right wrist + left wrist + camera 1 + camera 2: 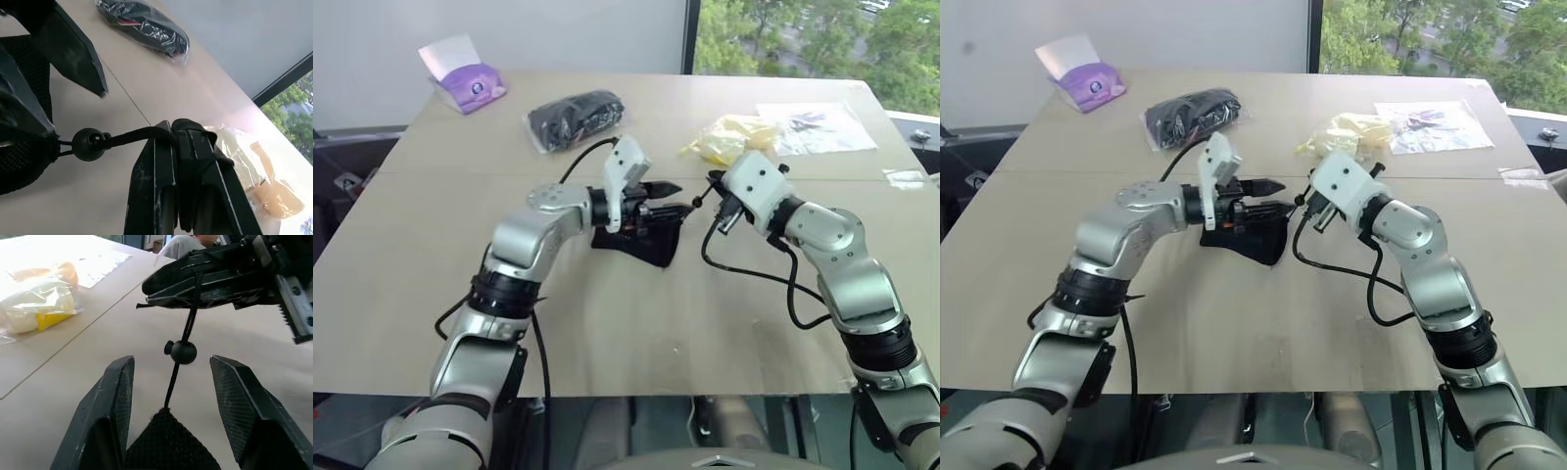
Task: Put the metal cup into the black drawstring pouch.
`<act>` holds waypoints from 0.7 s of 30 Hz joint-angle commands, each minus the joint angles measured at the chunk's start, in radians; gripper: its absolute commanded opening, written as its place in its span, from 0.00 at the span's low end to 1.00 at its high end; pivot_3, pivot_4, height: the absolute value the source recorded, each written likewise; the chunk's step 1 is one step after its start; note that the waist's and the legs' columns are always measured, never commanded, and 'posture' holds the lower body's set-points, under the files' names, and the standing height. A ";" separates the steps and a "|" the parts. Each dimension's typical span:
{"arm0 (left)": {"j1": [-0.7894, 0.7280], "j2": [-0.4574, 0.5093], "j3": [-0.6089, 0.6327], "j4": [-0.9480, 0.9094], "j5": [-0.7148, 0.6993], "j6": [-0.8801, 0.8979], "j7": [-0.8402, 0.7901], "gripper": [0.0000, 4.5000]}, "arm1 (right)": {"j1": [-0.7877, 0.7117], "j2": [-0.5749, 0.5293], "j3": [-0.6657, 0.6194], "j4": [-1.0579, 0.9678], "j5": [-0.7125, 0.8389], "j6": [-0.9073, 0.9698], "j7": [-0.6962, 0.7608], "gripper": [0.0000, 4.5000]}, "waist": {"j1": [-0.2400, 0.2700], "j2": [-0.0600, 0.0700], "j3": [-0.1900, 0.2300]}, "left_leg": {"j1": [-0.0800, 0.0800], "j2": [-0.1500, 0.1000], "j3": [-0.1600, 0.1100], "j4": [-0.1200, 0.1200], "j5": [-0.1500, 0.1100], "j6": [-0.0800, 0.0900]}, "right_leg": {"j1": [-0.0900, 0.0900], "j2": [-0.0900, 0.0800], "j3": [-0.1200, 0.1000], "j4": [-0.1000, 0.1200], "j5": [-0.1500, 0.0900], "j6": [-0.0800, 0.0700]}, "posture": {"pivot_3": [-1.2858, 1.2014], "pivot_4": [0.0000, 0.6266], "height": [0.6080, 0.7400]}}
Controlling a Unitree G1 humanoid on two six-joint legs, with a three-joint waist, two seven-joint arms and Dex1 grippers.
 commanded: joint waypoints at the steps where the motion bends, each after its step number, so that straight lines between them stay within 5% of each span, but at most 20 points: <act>1: -0.037 -0.029 -0.014 0.038 0.036 -0.065 -0.043 0.56 | -0.020 0.003 0.004 -0.065 -0.010 0.017 -0.018 0.00 | -0.001 0.000 0.000 | 0.000 0.000 0.000 0.000 0.000 0.000 | 0.000 0.000 0.000 0.000 0.000 0.000 | 0.52 0.24 1.00; 5: -0.055 -0.068 -0.013 0.082 0.062 -0.095 -0.063 0.56 | -0.012 0.006 0.008 -0.082 -0.009 0.034 -0.028 0.00 | -0.001 0.000 0.000 | 0.000 0.000 0.000 0.000 0.000 0.000 | 0.000 0.000 0.000 0.000 0.000 0.000 | 0.52 0.24 1.00; 11: -0.067 -0.110 -0.026 0.145 0.106 -0.133 -0.089 0.04 | -0.005 0.005 0.004 -0.097 -0.005 0.052 -0.031 0.00 | -0.001 0.000 0.000 | 0.000 0.000 0.000 0.001 0.000 0.000 | 0.000 0.000 0.000 0.001 0.000 0.000 | 0.52 0.24 1.00; 21: 0.105 0.018 -0.052 0.038 0.171 -0.069 -0.119 0.04 | 0.035 -0.010 -0.199 0.126 0.026 0.068 -0.143 0.00 | -0.003 0.000 0.000 | 0.001 0.000 0.000 0.000 0.000 0.000 | 0.000 0.000 0.000 0.001 0.000 0.000 | 0.52 0.24 1.00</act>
